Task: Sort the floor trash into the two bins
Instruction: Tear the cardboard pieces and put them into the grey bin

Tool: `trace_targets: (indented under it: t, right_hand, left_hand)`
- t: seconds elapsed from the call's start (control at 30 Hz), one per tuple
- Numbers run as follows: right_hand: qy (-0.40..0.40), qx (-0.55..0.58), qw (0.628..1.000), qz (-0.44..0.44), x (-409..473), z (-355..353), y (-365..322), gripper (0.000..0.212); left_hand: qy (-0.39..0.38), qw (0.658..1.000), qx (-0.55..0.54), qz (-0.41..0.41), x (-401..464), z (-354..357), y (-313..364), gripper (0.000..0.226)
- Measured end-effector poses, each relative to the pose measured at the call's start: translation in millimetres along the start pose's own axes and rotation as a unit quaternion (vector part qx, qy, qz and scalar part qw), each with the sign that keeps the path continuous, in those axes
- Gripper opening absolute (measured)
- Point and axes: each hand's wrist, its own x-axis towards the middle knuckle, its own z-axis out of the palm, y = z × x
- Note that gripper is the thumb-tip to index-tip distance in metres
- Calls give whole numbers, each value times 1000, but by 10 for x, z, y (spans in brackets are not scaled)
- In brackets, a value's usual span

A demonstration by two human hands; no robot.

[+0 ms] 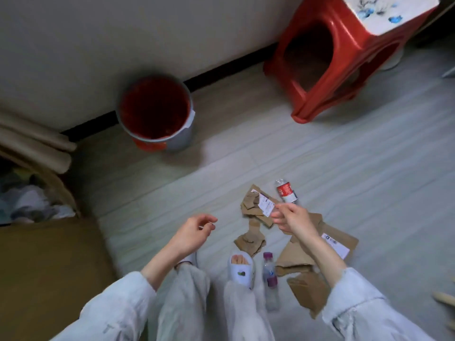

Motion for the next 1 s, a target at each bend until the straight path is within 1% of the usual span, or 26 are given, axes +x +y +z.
trace_targets:
  t: [0.13,0.2,0.3,0.4,0.47,0.53,0.6,0.67,0.73,0.8,0.87,0.93,0.97,1.0]
  right_hand:
    - [34,-9,999,31,917,182,664,21]
    - [48,-51,997,24,1474,317,1079,19]
    - [61,-152,986,-6,2190,483,1554,29]
    - [43,-220,974,-17,2841,631,1967,53]
    - [51,-281,958,-20,3157,676,2150,59]
    - [62,-306,950,-18,3350,683,2274,60]
    - [70,-293,953,-26,3472,695,2361,61]
    - [76,-283,955,-45,3530,716,2397,59]
    - [72,-275,956,-72,3536,688,2412,58]
    - [57,-256,957,-121,3515,651,2428,58]
    - [72,-207,964,-151,3498,593,2495,53]
    - [104,-195,966,-133,3455,535,2565,42]
    - [95,-207,967,-114,3427,498,2598,36]
    - [58,-233,966,-92,3383,459,2620,35]
  left_hand:
    - [-66,989,127,24,998,252,-459,23]
    - [-78,981,173,40,1544,498,-731,25]
    - [-80,973,205,71,2237,898,-1049,25]
    - [-108,962,225,111,2882,1329,-1388,29]
    - [-100,959,230,131,3259,1547,-1570,36]
    - [-66,972,193,119,3556,1714,-1675,47]
    - [-45,989,112,82,3766,1850,-1733,61]
    - [-72,996,33,33,3855,1937,-1747,75]
    - [-91,996,-18,-11,3882,1977,-1733,81]
    - [-70,996,-50,-37,3930,1939,-1711,73]
    - [-36,997,-48,-42,3998,1892,-1695,61]
    - [-8,998,-39,-46,4047,1859,-1709,50]
    - [3,998,-35,-47,4058,1848,-1727,44]
    - [7,998,-31,-47,4050,1841,-1749,42]
